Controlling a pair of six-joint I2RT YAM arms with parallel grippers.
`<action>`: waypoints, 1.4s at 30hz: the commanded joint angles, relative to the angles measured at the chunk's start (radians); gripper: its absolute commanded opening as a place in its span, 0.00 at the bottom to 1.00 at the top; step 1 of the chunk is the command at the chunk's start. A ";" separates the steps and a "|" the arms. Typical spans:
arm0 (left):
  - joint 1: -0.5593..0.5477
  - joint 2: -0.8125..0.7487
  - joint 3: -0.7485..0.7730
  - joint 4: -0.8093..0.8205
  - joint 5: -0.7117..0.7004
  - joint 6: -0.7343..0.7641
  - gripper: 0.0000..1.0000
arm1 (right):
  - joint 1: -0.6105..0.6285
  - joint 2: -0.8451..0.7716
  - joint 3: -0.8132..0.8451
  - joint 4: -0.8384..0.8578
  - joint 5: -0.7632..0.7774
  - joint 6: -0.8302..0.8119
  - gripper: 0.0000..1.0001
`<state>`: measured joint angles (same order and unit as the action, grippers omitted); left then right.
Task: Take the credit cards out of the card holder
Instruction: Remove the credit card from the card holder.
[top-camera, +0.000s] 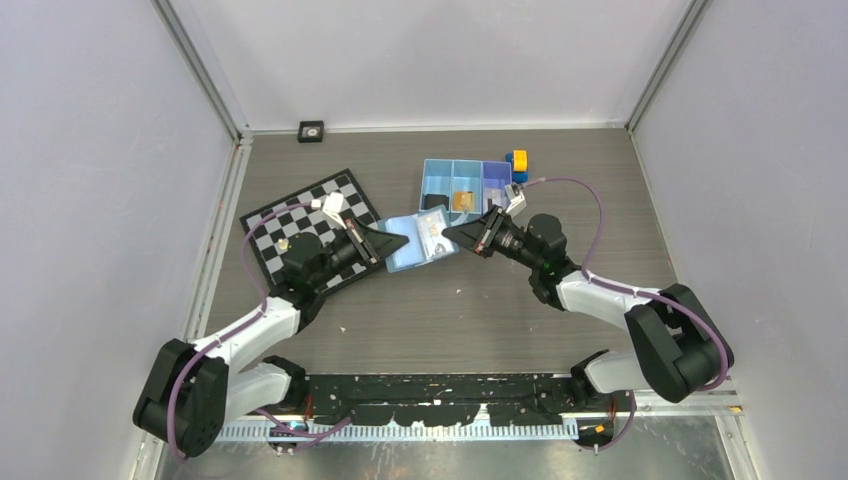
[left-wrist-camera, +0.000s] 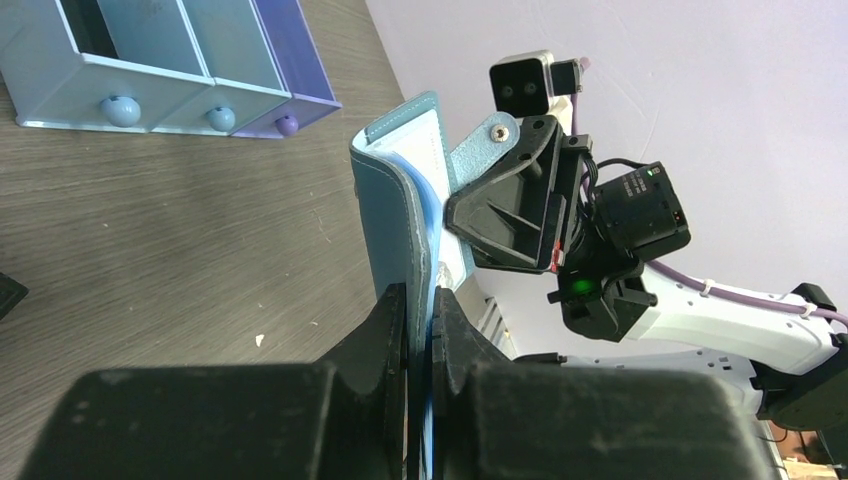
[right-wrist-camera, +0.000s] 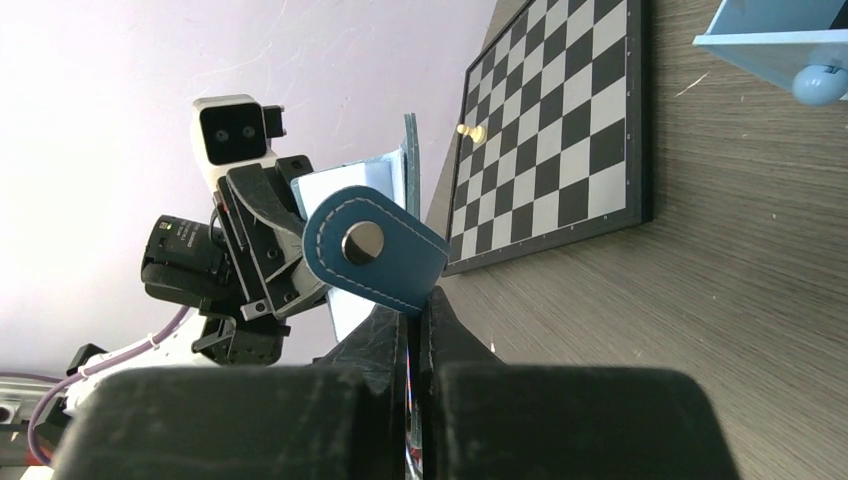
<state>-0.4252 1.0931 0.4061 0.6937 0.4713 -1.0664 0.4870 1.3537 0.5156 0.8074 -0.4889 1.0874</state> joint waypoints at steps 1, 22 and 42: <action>-0.003 -0.023 0.023 0.026 0.006 0.010 0.02 | 0.001 -0.004 0.032 0.044 -0.007 0.005 0.01; 0.002 -0.372 -0.058 -0.149 -0.218 0.103 0.64 | -0.019 -0.128 0.024 -0.150 0.099 -0.108 0.00; -0.061 0.024 0.059 -0.008 -0.013 0.033 0.40 | 0.022 -0.038 0.007 0.099 0.000 -0.020 0.00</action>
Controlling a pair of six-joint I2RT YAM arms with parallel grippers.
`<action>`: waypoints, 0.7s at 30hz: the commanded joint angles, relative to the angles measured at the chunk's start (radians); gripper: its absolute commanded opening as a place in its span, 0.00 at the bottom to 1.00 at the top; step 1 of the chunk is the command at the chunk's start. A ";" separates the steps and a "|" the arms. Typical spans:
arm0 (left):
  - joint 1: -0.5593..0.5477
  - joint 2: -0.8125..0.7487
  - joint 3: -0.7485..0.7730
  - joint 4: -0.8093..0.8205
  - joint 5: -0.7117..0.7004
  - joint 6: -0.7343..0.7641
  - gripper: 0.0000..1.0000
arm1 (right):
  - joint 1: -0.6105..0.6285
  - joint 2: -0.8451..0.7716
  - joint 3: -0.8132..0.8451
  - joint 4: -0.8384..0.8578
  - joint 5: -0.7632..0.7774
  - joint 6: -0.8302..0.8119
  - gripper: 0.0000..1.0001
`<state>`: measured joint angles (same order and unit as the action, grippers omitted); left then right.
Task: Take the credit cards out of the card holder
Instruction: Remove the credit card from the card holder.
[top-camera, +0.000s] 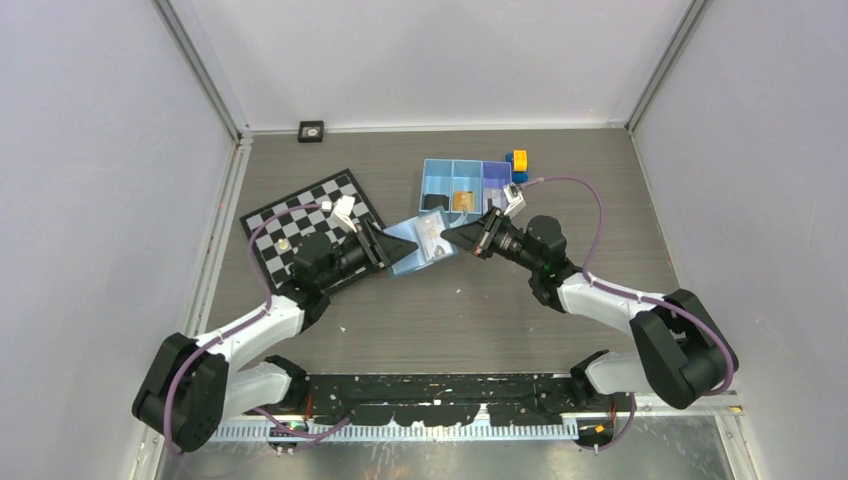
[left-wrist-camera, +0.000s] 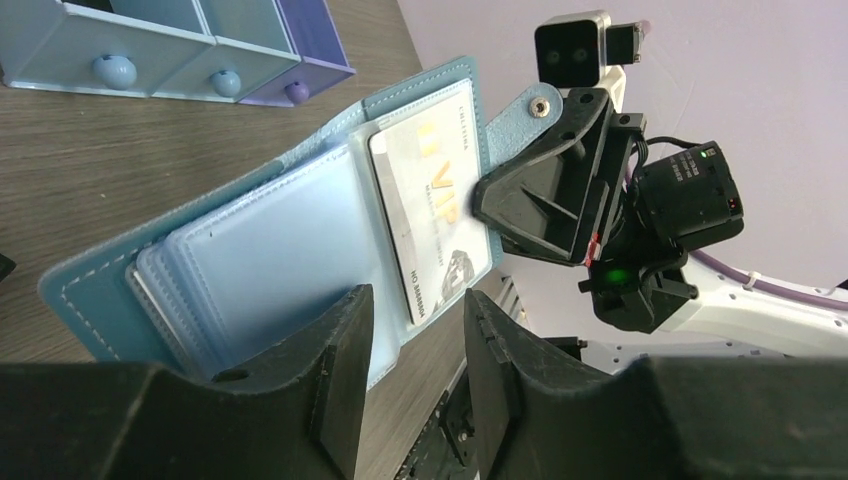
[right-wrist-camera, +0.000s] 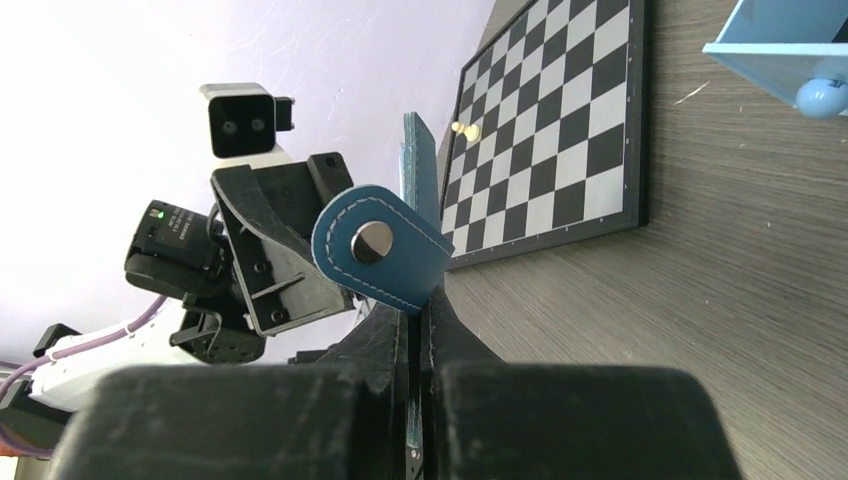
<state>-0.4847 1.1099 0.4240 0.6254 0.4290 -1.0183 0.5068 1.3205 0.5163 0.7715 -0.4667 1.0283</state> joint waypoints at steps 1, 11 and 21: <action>-0.001 0.008 0.042 0.058 0.030 -0.015 0.40 | 0.002 -0.003 0.003 0.149 -0.024 0.046 0.00; 0.023 0.064 0.038 0.132 0.079 -0.083 0.40 | 0.002 0.076 0.003 0.289 -0.066 0.131 0.00; 0.044 0.151 0.048 0.202 0.132 -0.163 0.41 | 0.004 0.109 0.007 0.345 -0.087 0.162 0.00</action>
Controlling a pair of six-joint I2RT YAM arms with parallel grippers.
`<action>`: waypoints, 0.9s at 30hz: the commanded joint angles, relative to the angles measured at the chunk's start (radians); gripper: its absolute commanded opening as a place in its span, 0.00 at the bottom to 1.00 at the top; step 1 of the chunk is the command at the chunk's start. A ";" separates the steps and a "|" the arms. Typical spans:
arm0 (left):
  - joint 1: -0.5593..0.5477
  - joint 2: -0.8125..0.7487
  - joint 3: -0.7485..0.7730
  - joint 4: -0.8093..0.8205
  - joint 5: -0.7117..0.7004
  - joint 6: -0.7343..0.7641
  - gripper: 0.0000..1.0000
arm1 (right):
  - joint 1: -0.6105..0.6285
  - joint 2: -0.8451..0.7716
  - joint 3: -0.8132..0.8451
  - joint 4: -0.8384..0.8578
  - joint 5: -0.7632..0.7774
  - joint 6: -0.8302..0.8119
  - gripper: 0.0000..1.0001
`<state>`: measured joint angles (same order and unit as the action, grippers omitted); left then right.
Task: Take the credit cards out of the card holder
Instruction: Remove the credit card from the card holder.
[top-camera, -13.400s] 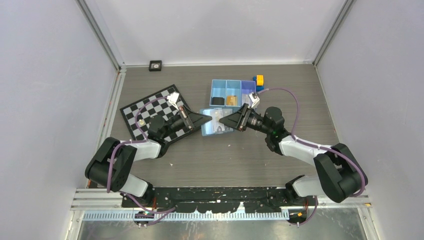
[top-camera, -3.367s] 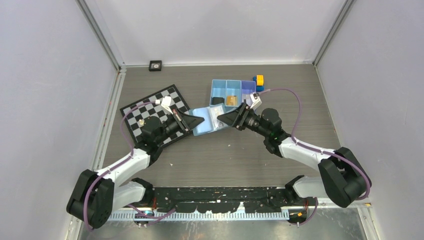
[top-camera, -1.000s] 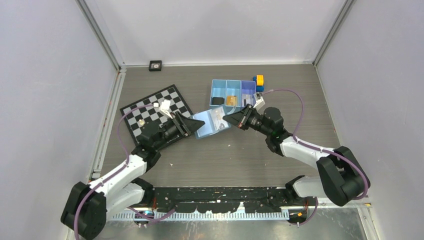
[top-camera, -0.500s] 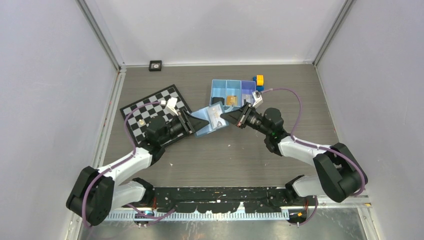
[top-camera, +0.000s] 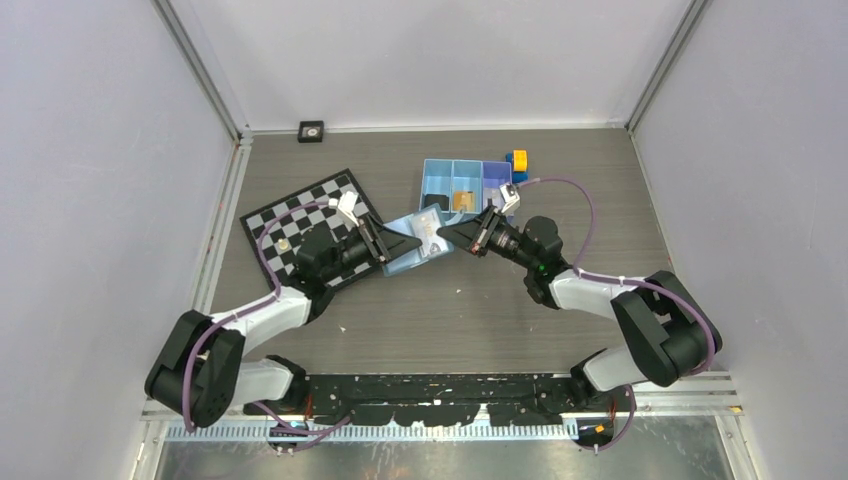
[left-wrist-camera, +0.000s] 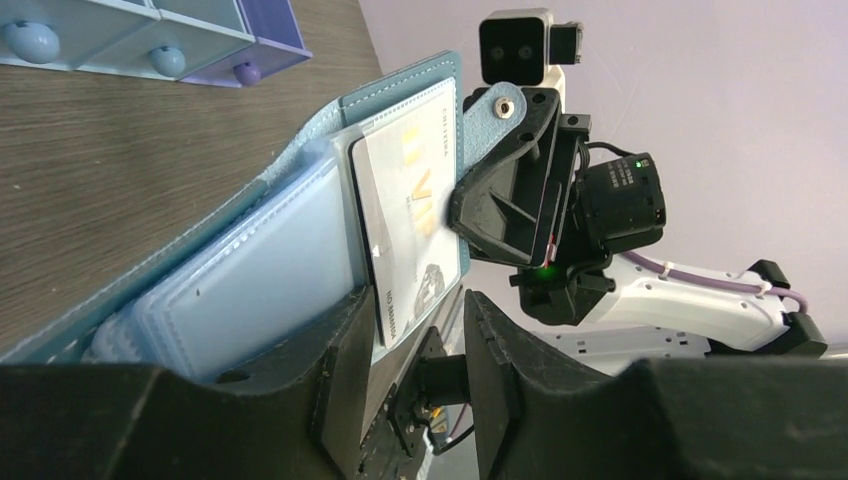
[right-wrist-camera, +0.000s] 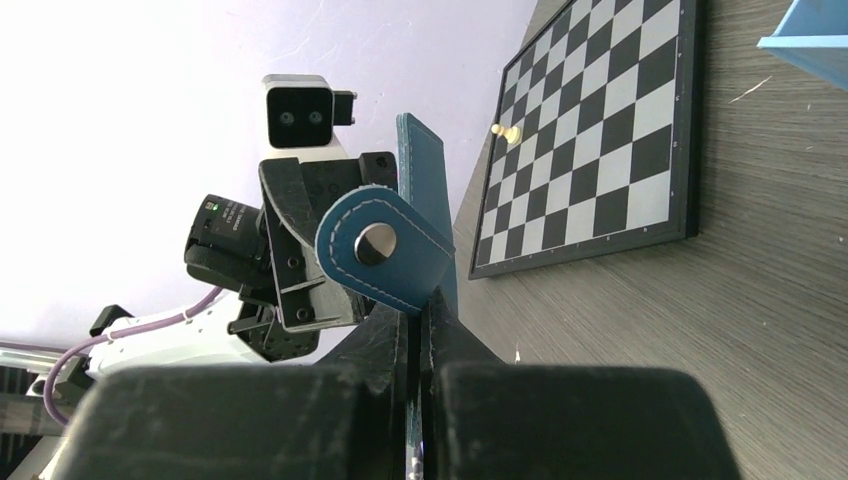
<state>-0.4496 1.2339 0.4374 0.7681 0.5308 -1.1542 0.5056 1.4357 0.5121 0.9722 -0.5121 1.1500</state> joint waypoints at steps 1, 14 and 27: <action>0.010 0.034 0.036 0.065 0.034 -0.033 0.42 | 0.006 -0.005 0.010 0.150 -0.043 0.042 0.01; 0.058 0.064 -0.025 0.335 0.073 -0.146 0.22 | 0.013 0.055 0.027 0.142 -0.046 0.042 0.01; 0.061 0.079 -0.014 0.345 0.095 -0.150 0.25 | 0.047 0.095 0.056 0.113 -0.053 0.019 0.00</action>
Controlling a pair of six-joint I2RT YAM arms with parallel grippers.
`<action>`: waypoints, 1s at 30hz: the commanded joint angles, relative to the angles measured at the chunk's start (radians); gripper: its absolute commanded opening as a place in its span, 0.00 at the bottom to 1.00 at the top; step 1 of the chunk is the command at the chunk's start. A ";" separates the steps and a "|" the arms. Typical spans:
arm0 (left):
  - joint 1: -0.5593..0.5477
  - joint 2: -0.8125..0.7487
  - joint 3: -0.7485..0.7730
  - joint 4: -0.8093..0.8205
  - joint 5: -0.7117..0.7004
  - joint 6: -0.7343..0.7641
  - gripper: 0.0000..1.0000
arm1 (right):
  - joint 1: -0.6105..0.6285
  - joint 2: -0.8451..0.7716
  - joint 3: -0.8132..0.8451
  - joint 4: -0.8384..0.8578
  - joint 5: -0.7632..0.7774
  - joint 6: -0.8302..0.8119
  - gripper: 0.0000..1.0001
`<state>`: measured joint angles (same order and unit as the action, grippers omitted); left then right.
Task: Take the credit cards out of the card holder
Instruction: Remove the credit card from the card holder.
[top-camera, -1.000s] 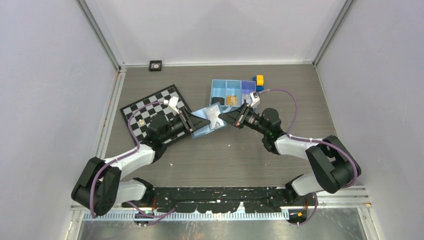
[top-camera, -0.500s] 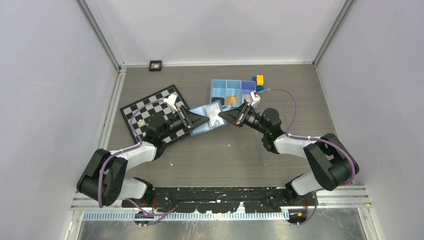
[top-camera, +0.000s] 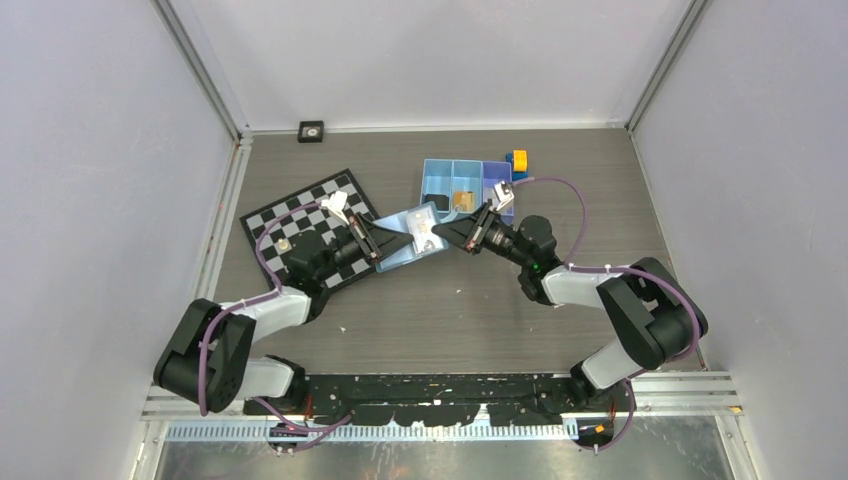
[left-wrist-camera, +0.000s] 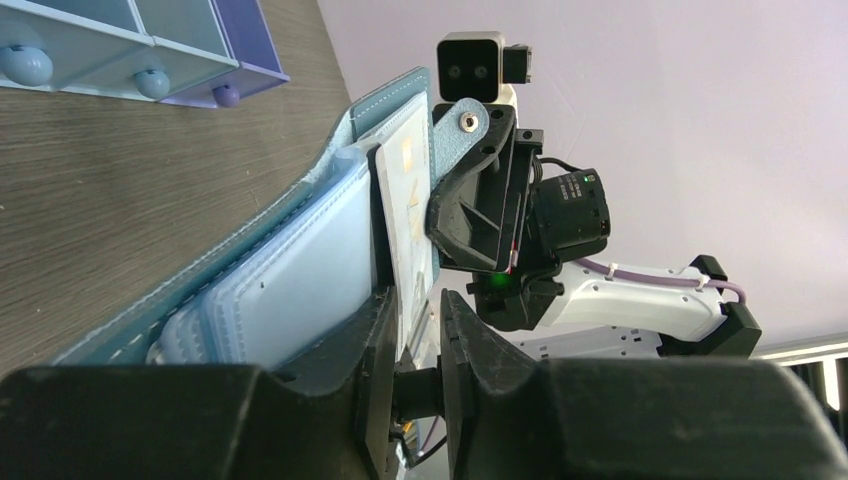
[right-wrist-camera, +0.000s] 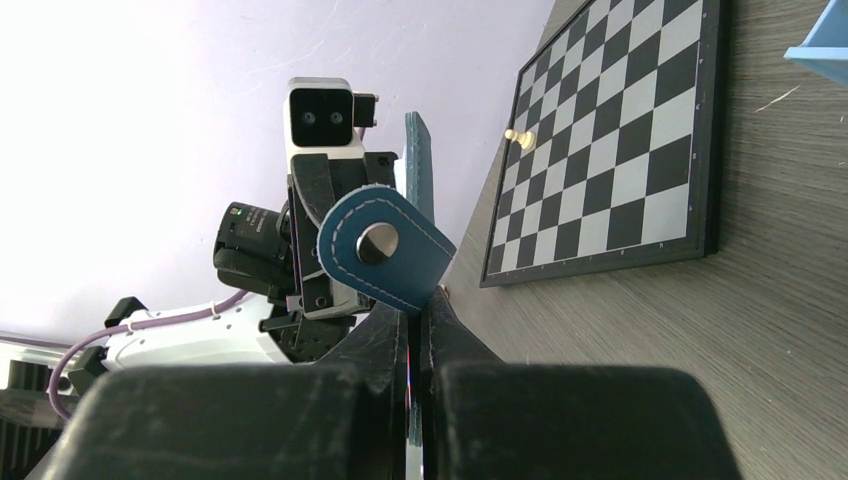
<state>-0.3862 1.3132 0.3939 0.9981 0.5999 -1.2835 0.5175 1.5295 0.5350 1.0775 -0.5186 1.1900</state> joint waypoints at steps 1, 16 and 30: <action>-0.002 0.011 0.033 0.117 0.031 -0.025 0.25 | 0.039 0.000 0.036 0.001 -0.047 -0.028 0.00; -0.002 -0.016 0.057 -0.057 0.011 0.060 0.00 | 0.059 -0.015 0.039 0.007 -0.053 -0.047 0.03; -0.002 -0.114 0.071 -0.293 -0.060 0.170 0.00 | 0.001 -0.037 -0.019 0.049 -0.007 -0.008 0.12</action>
<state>-0.3862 1.2293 0.4263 0.7582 0.5762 -1.1637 0.5369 1.5291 0.5327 1.0397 -0.5232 1.1595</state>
